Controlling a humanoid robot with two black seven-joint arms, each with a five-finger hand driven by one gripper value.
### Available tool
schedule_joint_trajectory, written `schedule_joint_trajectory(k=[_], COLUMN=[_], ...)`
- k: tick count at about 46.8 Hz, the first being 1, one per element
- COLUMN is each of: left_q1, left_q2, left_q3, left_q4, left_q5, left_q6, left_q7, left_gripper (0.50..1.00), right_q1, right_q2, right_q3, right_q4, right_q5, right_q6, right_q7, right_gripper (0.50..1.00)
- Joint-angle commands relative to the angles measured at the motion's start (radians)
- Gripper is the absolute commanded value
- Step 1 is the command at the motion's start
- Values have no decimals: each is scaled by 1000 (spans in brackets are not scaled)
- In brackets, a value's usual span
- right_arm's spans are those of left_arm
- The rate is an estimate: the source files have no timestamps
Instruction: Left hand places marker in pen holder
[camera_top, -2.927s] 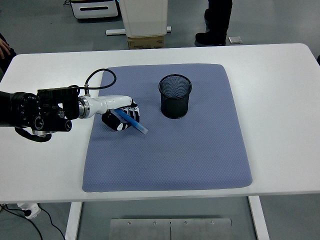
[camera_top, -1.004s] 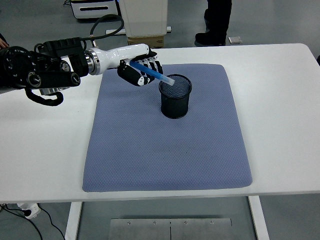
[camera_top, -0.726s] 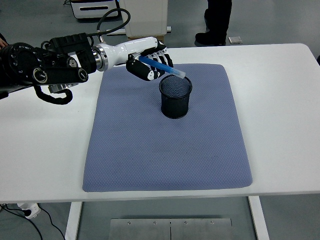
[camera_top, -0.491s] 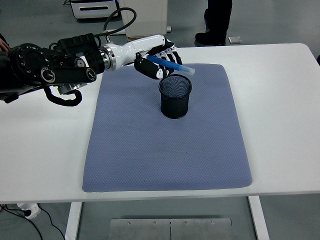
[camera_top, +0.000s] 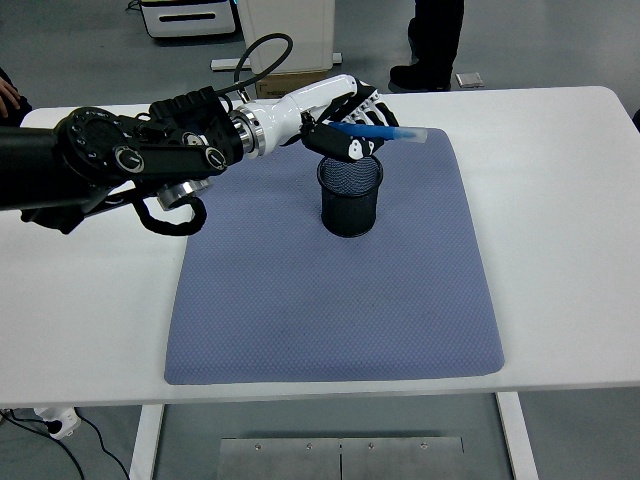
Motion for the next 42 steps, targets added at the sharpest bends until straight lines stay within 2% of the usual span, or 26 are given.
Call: schedule_joint_trajectory(k=[1, 42], left_q1=[17, 193], left_q2=[0, 0], left_q3=[-4, -191], left_q4=[0, 29], left_q5=[-17, -102], left_q6=[2, 0], left_q7=[0, -14], left_gripper=[500, 500], right_q1=[0, 0], right_q2=[0, 0], right_q3=[0, 0], right_q4=[0, 0], right_q5=[0, 0], right_q6=[0, 0], right_q7=[0, 0], right_gripper=[1000, 1000])
